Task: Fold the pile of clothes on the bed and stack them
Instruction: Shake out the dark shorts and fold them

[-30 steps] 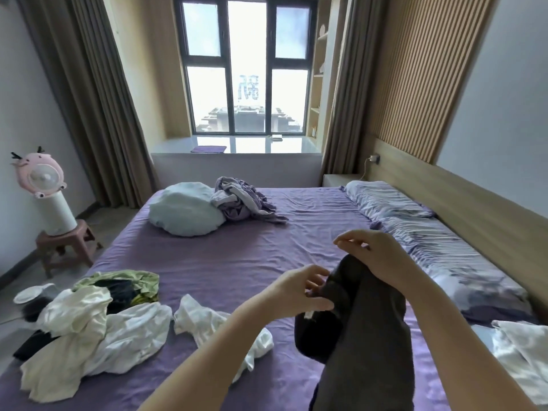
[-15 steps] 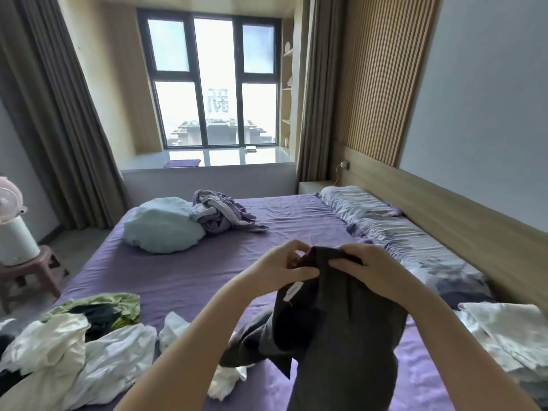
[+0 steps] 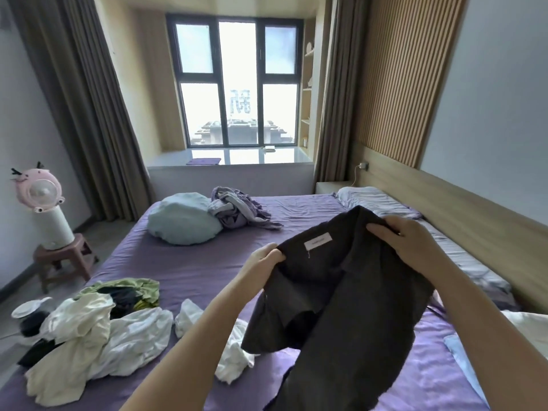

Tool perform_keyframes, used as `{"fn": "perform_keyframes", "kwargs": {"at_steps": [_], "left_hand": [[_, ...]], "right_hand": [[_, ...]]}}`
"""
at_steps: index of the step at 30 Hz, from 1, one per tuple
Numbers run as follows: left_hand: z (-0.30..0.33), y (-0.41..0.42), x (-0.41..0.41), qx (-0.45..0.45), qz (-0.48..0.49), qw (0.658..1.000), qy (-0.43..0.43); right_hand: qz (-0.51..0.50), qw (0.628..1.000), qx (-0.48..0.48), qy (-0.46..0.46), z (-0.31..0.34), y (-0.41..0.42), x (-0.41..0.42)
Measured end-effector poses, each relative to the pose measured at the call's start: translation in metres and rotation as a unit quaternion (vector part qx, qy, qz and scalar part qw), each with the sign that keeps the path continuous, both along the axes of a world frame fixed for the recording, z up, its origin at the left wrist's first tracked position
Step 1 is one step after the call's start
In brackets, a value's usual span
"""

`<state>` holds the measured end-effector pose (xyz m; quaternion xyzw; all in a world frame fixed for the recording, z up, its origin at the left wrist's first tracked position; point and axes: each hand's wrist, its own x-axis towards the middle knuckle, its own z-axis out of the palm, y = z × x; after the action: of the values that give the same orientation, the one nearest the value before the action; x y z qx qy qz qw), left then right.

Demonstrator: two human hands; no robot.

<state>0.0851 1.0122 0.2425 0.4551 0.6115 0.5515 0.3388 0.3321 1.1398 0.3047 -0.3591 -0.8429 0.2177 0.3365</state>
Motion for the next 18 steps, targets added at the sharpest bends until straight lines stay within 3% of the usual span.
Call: {"fn": "perform_keyframes", "kwargs": {"at_steps": [3,8,12,15,18], "left_hand": [[0.013,0.012,0.010,0.036,0.014,0.999,-0.008],[0.022,0.034,0.031,0.063,0.102,0.984,0.129],[0.031,0.040,0.051,0.029,0.057,0.985,0.160],[0.023,0.040,0.065,-0.039,0.012,0.991,0.125],[0.014,0.044,0.088,-0.021,0.015,0.997,0.068]], "right_hand": [[-0.004,1.000,0.015,0.013,0.001,0.016,0.011],[-0.003,1.000,0.010,0.011,0.001,0.045,0.034],[0.024,1.000,0.008,-0.005,-0.001,0.061,0.057],[0.069,0.997,-0.001,0.033,0.000,0.066,0.071],[0.124,0.991,-0.014,0.041,0.002,0.068,0.076]]}}
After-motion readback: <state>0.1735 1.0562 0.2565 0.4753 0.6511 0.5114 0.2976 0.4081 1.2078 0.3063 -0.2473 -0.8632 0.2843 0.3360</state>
